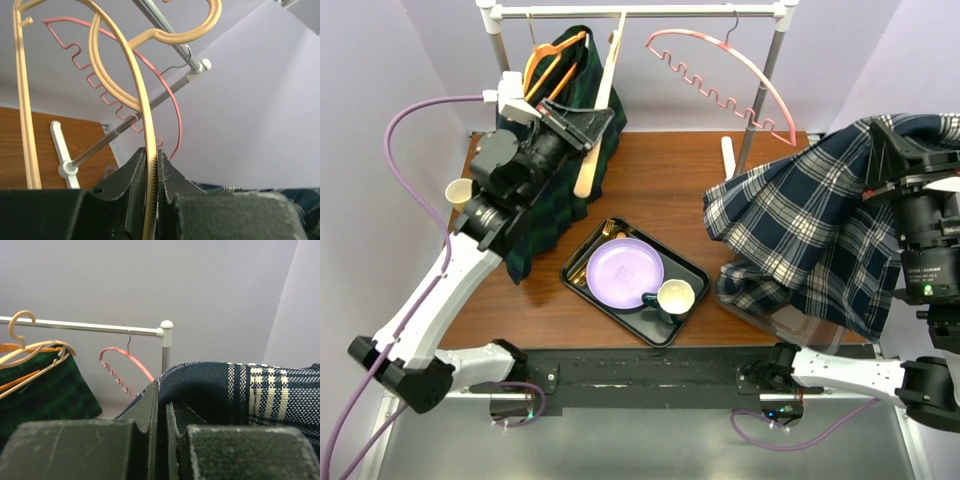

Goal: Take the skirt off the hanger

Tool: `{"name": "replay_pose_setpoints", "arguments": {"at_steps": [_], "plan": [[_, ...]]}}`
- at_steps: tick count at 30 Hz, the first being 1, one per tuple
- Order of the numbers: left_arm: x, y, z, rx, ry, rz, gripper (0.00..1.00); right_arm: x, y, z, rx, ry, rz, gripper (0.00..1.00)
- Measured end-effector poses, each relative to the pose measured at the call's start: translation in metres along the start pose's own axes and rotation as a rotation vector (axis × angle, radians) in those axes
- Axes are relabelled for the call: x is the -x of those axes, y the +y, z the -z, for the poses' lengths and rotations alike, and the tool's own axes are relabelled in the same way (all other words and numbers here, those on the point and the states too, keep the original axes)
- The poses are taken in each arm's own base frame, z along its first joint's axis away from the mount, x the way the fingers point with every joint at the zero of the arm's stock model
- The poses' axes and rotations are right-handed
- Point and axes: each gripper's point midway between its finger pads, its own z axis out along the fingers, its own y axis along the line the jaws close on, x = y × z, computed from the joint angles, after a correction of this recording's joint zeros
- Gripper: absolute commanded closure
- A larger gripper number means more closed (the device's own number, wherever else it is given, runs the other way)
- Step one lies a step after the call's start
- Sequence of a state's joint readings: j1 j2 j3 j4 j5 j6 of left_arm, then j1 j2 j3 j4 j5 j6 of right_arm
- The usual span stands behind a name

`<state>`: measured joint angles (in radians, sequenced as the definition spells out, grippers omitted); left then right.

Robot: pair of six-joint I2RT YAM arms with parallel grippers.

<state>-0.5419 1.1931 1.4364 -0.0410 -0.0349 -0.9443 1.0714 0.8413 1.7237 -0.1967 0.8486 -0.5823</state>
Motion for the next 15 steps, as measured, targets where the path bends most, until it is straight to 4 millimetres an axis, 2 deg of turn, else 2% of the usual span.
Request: {"name": "replay_pose_setpoints", "arguments": {"at_steps": [3,7,10,12,15], "plan": [[0.003,0.006,-0.017,-0.012,-0.031,0.02,1.0,-0.005,-0.001,0.004,0.006,0.006,-0.009,1.0],[-0.003,0.026,-0.047,0.004,-0.035,0.035,1.0,-0.002,-0.007,0.007,0.0,-0.003,-0.028,1.0],[-0.01,0.039,-0.061,0.014,-0.032,0.041,1.0,-0.002,-0.009,0.009,-0.002,-0.006,-0.032,1.0],[-0.009,0.04,-0.066,0.005,-0.041,0.047,1.0,-0.002,-0.009,0.008,-0.002,-0.005,-0.031,1.0],[0.0,0.031,-0.067,-0.034,-0.071,0.048,1.0,-0.005,-0.007,0.008,0.001,-0.002,-0.025,1.0]]}}
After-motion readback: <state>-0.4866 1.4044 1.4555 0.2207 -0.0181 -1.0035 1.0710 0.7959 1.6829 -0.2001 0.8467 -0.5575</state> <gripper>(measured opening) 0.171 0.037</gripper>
